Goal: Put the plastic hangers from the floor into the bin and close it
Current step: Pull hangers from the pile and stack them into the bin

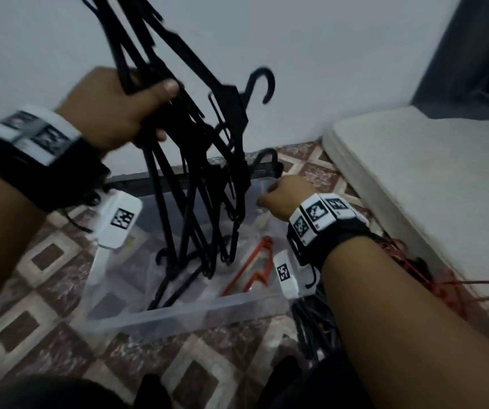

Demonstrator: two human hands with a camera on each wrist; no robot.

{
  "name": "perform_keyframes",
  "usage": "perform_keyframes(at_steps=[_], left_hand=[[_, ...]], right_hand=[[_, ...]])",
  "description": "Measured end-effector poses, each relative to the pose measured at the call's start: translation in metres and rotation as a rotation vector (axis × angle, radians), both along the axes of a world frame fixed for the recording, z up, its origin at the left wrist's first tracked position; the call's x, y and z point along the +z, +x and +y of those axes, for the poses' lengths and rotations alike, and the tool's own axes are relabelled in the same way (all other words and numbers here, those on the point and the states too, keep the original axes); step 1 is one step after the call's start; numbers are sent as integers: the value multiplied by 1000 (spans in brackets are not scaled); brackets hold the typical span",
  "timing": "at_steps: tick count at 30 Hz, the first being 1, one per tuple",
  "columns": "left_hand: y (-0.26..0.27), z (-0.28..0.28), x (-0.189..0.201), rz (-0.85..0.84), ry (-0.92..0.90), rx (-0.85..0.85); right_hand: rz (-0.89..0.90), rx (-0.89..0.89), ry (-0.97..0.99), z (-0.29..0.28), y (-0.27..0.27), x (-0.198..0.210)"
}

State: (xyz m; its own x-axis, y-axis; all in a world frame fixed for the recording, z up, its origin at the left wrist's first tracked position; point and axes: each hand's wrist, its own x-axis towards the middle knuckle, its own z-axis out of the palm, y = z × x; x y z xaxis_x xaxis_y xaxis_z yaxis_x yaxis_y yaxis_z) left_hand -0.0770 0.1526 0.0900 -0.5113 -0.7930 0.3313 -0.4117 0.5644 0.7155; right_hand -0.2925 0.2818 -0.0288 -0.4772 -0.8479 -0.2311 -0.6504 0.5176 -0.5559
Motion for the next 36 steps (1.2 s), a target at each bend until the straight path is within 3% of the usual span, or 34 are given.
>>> perform_keyframes(at_steps=[2,7,10,15,18,22,27,33,36], left_hand=[[15,-8,-30,-135,-17,9],[15,-41,-119,-459,4,8],[5,-58,-170,-612,21,-19],[-22,-90,-238,-786,126,-110],[-46,-108,-266,-853,169,-138],[-83,-119,-291,-951,221,-196],[-98,-122,-306,-949,287,-222],[-63,-124,-296,-749,458,-148],[-38,-120,-277,-765,358,-127]], right_hand=[[12,-52,-53,-6,16,-5],[78,17,-203,-22,45,23],[-41,-86,-365,-30,47,29],[-77,-87,-285,-39,36,7],[-131,-107,-337,-48,30,5],[-147,-90,-327,-55,23,1],[-145,-77,-329,-63,15,-3],[-173,-99,-323,-53,5,-1],[-170,-97,-320,-47,1,2]])
